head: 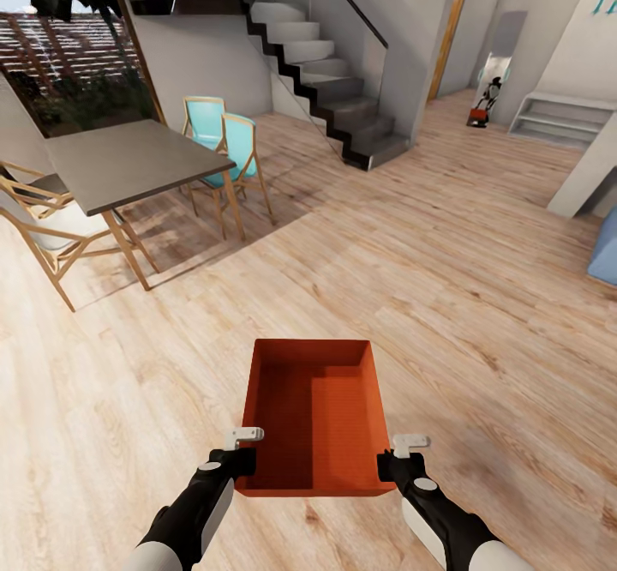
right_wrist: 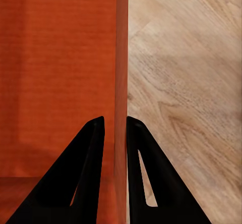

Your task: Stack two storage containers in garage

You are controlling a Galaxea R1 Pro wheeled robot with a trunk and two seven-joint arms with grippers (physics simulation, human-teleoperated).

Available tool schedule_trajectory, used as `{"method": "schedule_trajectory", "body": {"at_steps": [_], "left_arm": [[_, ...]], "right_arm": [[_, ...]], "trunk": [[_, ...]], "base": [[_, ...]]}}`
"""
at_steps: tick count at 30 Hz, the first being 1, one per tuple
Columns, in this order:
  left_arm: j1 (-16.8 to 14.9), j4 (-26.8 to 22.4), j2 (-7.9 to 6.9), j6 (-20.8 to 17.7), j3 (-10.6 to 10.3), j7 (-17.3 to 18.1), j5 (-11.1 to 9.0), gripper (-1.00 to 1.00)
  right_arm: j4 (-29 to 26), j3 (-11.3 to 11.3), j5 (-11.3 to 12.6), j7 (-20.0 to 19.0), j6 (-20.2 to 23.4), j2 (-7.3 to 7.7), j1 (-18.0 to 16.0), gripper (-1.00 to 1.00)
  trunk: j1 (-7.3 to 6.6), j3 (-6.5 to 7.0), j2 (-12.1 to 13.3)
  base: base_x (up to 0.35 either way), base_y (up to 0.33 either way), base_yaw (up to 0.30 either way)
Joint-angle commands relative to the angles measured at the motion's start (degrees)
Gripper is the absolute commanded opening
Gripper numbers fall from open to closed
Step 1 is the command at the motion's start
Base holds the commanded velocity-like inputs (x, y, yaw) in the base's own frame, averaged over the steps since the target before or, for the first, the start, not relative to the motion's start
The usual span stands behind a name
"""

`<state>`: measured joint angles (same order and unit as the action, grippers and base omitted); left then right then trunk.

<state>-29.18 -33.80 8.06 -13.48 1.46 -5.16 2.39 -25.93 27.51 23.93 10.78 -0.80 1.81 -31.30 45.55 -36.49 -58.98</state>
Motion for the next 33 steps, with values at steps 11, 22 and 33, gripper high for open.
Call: {"method": "schedule_trajectory", "body": {"at_steps": [11, 22, 33], "left_arm": [[0.00, -0.12, -0.06, -0.32, -0.50, 0.94, -0.28, -1.00], [0.00, -0.14, -0.06, -0.32, -0.50, 0.94, -0.28, -1.00], [0.01, -0.17, -0.06, -0.32, -0.50, 0.94, -0.28, -1.00]], "right_arm": [[-0.08, 0.53, 0.86, 0.12, -0.08, 2.01, -0.08, -1.00], [-0.08, 0.53, 0.86, 0.12, -0.08, 1.97, -0.08, -1.00], [-0.08, 0.53, 0.85, 0.12, -0.08, 2.00, -0.08, -1.00]], "trunk": [[0.00, 0.02, -0.04], [0.00, 0.37, -0.04], [0.00, 0.78, -0.04]], "base": [[0.000, 0.000, -0.003], [0.000, 0.000, -0.166], [0.000, 0.000, -0.168]]}}
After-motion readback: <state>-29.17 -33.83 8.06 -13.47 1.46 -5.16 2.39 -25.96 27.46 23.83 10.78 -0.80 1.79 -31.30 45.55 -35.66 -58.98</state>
